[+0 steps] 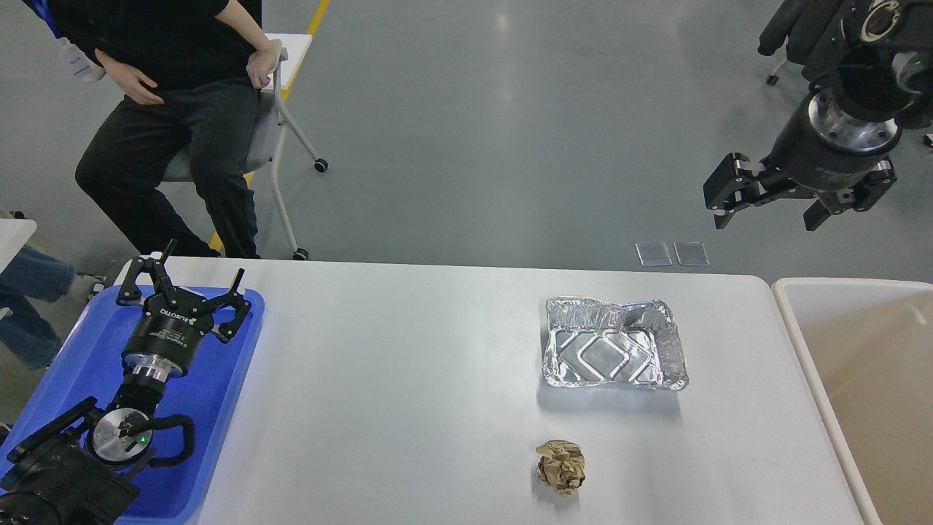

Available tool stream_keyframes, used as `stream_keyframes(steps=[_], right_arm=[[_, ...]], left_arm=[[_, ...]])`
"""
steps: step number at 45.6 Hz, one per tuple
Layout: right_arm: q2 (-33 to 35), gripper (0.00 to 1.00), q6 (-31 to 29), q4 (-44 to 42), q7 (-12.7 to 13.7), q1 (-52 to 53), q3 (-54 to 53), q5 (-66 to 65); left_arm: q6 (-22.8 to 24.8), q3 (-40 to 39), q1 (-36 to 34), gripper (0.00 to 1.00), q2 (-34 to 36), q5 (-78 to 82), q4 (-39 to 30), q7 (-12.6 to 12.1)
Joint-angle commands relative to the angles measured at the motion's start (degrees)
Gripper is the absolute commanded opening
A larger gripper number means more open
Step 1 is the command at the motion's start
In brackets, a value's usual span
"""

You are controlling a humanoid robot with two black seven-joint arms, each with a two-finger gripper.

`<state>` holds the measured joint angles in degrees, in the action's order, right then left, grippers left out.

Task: Tidy desktop
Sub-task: 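Move the right gripper forward above the foil tray, then lower the right gripper onto the foil tray's edge nearest it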

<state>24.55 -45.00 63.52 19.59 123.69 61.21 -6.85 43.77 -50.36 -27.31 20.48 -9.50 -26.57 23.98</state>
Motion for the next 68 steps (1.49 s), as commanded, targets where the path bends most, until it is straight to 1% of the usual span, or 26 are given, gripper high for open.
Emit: stream_keyframes(steps=[1,7,20,25,31,36,39,43,50,60,68], right_arm=[[-0.3,1.0,0.0,0.0,0.0,-0.6,-0.5,-0.2],[0.7,1.0,0.0,0.0,0.0,-0.6,0.0,-0.2],[0.4,1.0,0.0,-0.2,-0.1,-1.2,-0.9,1.3],[0.3,1.0,0.0,-0.8,-0.1,-1.6,-1.0,4.6],[0.3,1.0,0.0,-1.1,-0.1,-3.5,-2.5,3.8],[0.1,1.0,0.0,-0.9,-0.1,-6.7,-3.6,0.6],[0.2,1.0,1.8,-0.8,-0.1,-7.0,-3.8,0.0],[0.3,1.0,0.3,-0.2,-0.1,-7.2,-3.6,0.5],[0.5,1.0,0.0,-0.5,-0.1,-6.7,-3.7,1.0],[-0.2,1.0,1.1,-0.6,-0.2,-9.6,-3.8,1.6],[-0.3,0.99,3.6,-0.4,-0.2,-12.9,-4.6,1.4]], left_arm=[[0.0,0.0,0.0,0.99,0.0,0.0,-0.1,0.0],[0.0,0.0,0.0,0.99,0.0,0.0,0.0,0.0],[0.1,0.0,-0.1,0.99,0.0,0.0,-0.1,-0.1],[0.1,0.0,-0.1,0.99,0.0,0.0,-0.1,-0.1],[0.1,0.0,-0.1,0.99,0.0,0.0,-0.1,-0.1],[0.1,0.0,-0.1,0.99,0.0,0.0,-0.1,-0.1],[0.1,0.0,-0.1,0.99,0.0,0.0,-0.1,-0.1],[0.1,0.0,-0.1,0.99,0.0,0.0,-0.1,-0.1],[0.1,0.0,-0.1,0.99,0.0,0.0,-0.1,-0.1],[0.1,0.0,-0.1,0.99,0.0,0.0,-0.1,-0.1],[0.1,0.0,-0.1,0.99,0.0,0.0,-0.1,-0.1]])
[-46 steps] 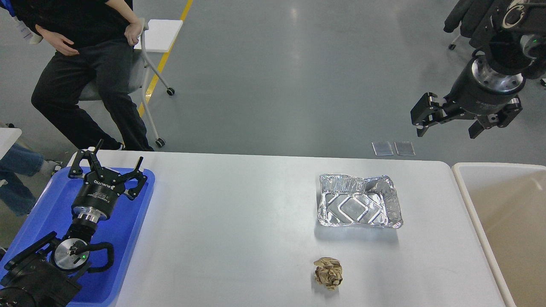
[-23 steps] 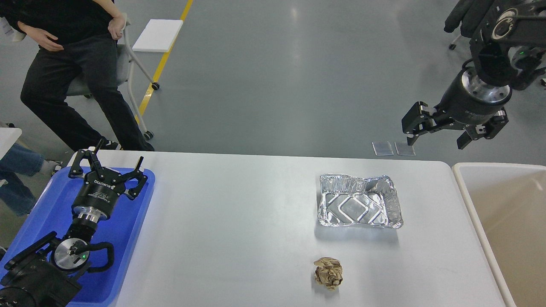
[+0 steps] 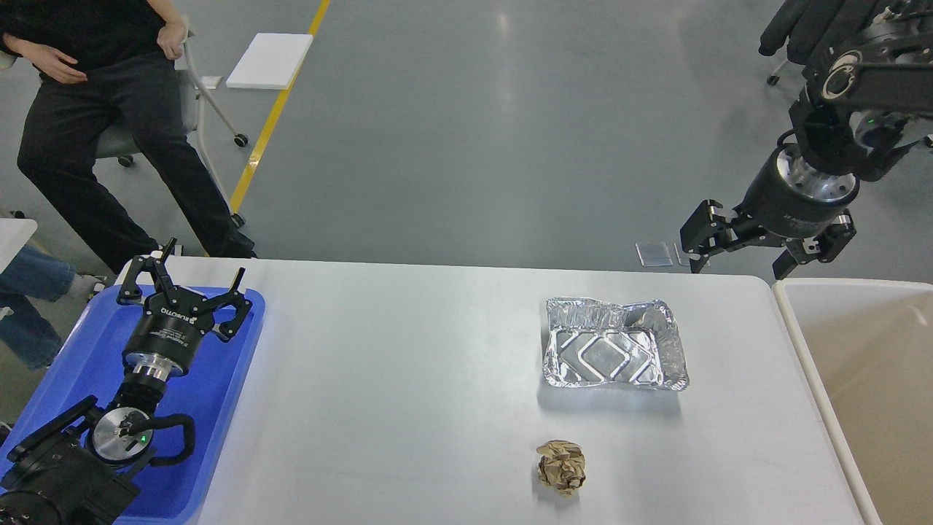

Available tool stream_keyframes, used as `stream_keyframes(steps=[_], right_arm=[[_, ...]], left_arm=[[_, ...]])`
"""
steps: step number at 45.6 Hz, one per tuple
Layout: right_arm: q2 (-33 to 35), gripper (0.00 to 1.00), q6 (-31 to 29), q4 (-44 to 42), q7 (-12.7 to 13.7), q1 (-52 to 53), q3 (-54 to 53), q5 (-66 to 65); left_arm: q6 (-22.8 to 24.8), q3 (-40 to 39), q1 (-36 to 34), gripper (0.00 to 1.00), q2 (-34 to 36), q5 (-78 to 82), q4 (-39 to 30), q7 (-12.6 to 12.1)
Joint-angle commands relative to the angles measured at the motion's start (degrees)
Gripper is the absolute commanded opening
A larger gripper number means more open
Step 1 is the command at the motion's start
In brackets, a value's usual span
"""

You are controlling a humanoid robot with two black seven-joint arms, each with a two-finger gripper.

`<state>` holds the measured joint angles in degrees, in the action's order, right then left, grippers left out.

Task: Tidy desktop
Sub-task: 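Lower the right gripper onto the foil tray's edge nearest it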

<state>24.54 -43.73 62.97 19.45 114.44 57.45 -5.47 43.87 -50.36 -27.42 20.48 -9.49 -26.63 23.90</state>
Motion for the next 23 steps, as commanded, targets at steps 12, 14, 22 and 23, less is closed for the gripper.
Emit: stream_keyframes(steps=[12,14,22,23], right_arm=[[-3.4,0.99,14.6,-0.7,0.1,-8.8,-1.0,-2.8],[-6.2,0.99,18.5,-0.6,0.1,-10.3,-1.2,-4.4],[-9.1,0.99,22.5,-0.9,0.1,-15.3,-2.0,-8.3],[-9.2,0.99,23.8,-0.8,0.0,-15.9,-2.2,-8.4]], left_arm=[[0.0,0.0,0.0,0.99,0.0,0.0,0.0,0.0],[0.0,0.0,0.0,0.99,0.0,0.0,0.0,0.0],[0.0,0.0,0.0,0.99,0.0,0.0,0.0,0.0],[0.0,0.0,0.0,0.99,0.0,0.0,0.0,0.0]])
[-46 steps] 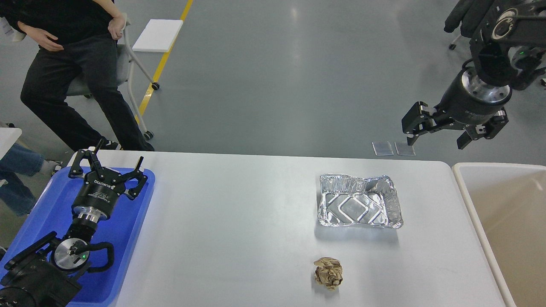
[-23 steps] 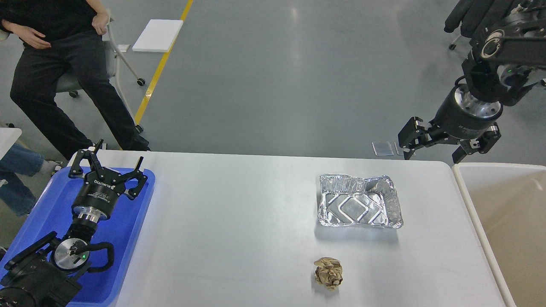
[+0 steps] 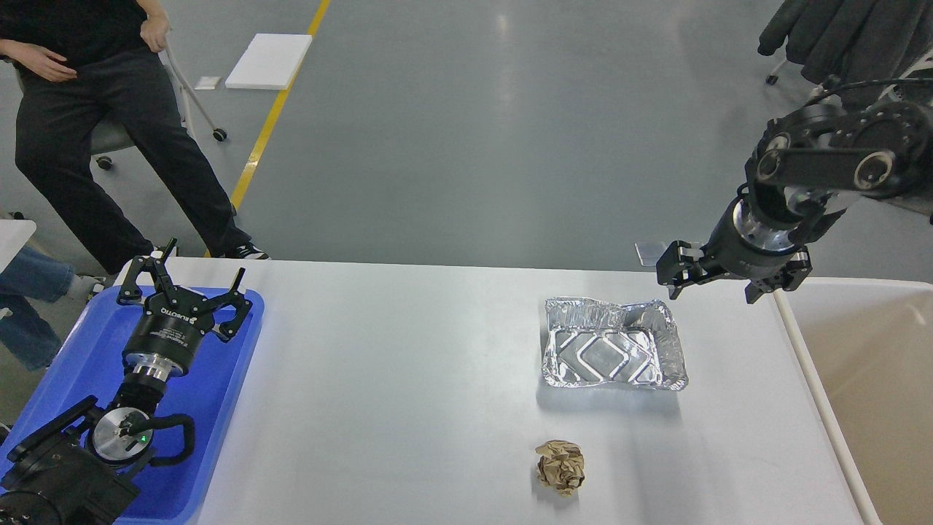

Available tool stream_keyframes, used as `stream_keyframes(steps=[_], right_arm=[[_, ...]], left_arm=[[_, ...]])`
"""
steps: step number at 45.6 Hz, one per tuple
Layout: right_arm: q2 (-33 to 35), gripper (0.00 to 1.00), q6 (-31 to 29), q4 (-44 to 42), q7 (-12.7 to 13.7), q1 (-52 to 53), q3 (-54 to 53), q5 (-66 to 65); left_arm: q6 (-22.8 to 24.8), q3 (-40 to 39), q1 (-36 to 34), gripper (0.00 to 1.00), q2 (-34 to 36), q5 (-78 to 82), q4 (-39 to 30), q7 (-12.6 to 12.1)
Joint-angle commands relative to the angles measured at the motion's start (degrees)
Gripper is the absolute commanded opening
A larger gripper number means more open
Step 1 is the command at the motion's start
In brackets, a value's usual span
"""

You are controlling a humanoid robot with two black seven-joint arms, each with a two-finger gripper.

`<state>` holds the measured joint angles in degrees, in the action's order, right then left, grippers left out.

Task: Tidy desktop
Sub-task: 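Lower the right gripper onto the foil tray's edge nearest it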

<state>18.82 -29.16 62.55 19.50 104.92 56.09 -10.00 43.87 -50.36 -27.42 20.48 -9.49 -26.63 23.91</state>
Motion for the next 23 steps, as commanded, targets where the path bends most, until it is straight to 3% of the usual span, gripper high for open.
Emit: stream_keyframes(steps=[1,10,23], right_arm=[[-3.4,0.99,10.4,-0.4,-0.1,-7.0,-1.1,-4.1],[-3.4,1.0,20.9,-3.2,-0.1,-11.0,-1.9,-4.2],[-3.3,0.97,23.8,-8.6,-0.1,-20.6,-6.1,-5.4]], left_arm=[[0.0,0.0,0.0,0.99,0.0,0.0,0.0,0.0],[0.0,0.0,0.0,0.99,0.0,0.0,0.0,0.0],[0.0,0.0,0.0,0.99,0.0,0.0,0.0,0.0]])
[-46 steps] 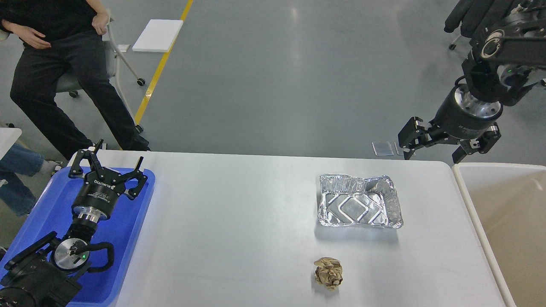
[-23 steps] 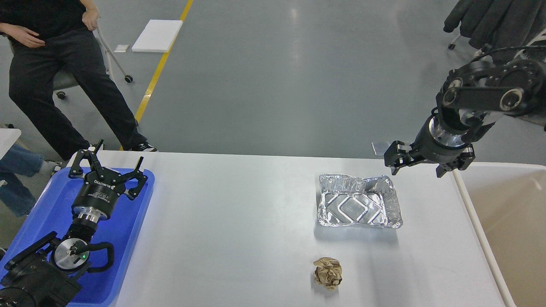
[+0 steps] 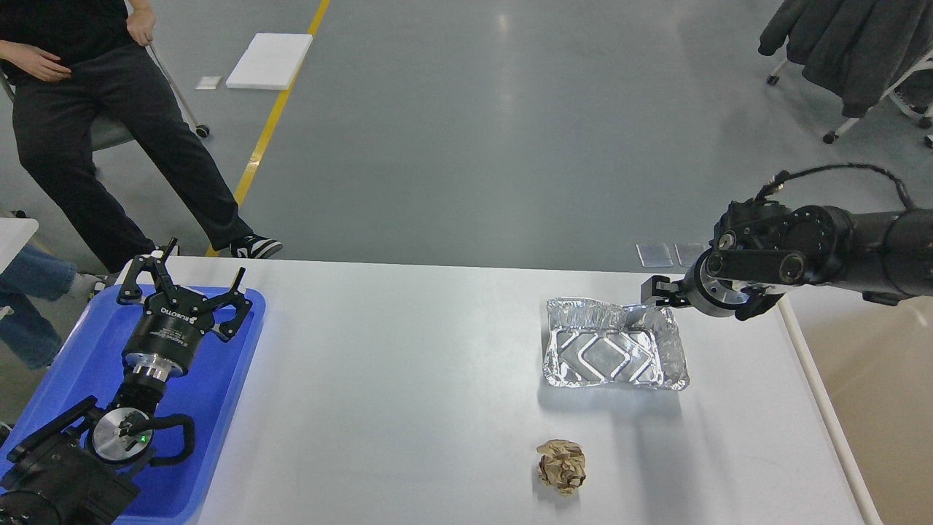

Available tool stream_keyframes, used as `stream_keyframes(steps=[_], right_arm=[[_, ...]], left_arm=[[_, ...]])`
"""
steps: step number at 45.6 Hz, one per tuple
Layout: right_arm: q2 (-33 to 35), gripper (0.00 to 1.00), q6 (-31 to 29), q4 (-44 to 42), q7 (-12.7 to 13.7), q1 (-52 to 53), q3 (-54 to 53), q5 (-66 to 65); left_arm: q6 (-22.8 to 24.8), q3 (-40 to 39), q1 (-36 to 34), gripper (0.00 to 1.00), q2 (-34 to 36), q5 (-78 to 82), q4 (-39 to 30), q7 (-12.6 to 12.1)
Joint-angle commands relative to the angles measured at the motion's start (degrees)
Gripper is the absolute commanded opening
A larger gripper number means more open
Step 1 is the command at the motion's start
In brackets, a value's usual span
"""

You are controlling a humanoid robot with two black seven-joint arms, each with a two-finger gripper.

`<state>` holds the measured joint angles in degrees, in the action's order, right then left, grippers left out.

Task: Tidy desktop
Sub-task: 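Lower the right gripper onto the foil tray's edge nearest it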

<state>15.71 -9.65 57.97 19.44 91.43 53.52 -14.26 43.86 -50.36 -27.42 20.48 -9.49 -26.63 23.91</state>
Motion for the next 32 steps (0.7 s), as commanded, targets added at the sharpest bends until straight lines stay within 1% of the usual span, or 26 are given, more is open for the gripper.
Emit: stream_keyframes(steps=[1,4,10,13,14,16,23,27,32], right_arm=[[-0.2,0.96,4.3,-4.4,0.0,-7.7,-4.2,-1.1],[-0.4,0.89,4.5,-6.2,0.0,-9.3,-5.8,-1.2],[-1.7,0.88,6.0,-12.4,0.0,-13.4,-9.2,-1.3],[-1.7,0.89,5.9,-14.3,-0.1,-14.7,-10.6,-1.3],[-1.7,0.91,5.9,-14.7,-0.1,-14.9,-11.0,-1.3],[-1.7,1.0,5.7,-15.2,-0.1,-15.1,-11.6,-1.2],[-1.9,1.0,5.3,-15.3,-0.2,-17.6,-12.2,-1.3],[-3.2,1.0,5.4,-16.3,-1.4,-19.4,-12.1,-2.3],[-4.2,1.0,5.5,-20.0,-2.8,-21.6,-12.3,-6.6]], left_arm=[[0.0,0.0,0.0,0.99,0.0,0.0,0.0,0.0],[0.0,0.0,0.0,0.99,0.0,0.0,0.0,0.0],[0.0,0.0,0.0,0.99,0.0,0.0,0.0,0.0],[0.0,0.0,0.0,0.99,0.0,0.0,0.0,0.0],[0.0,0.0,0.0,0.99,0.0,0.0,0.0,0.0],[0.0,0.0,0.0,0.99,0.0,0.0,0.0,0.0],[0.0,0.0,0.0,0.99,0.0,0.0,0.0,0.0],[0.0,0.0,0.0,0.99,0.0,0.0,0.0,0.0],[0.0,0.0,0.0,0.99,0.0,0.0,0.0,0.0]])
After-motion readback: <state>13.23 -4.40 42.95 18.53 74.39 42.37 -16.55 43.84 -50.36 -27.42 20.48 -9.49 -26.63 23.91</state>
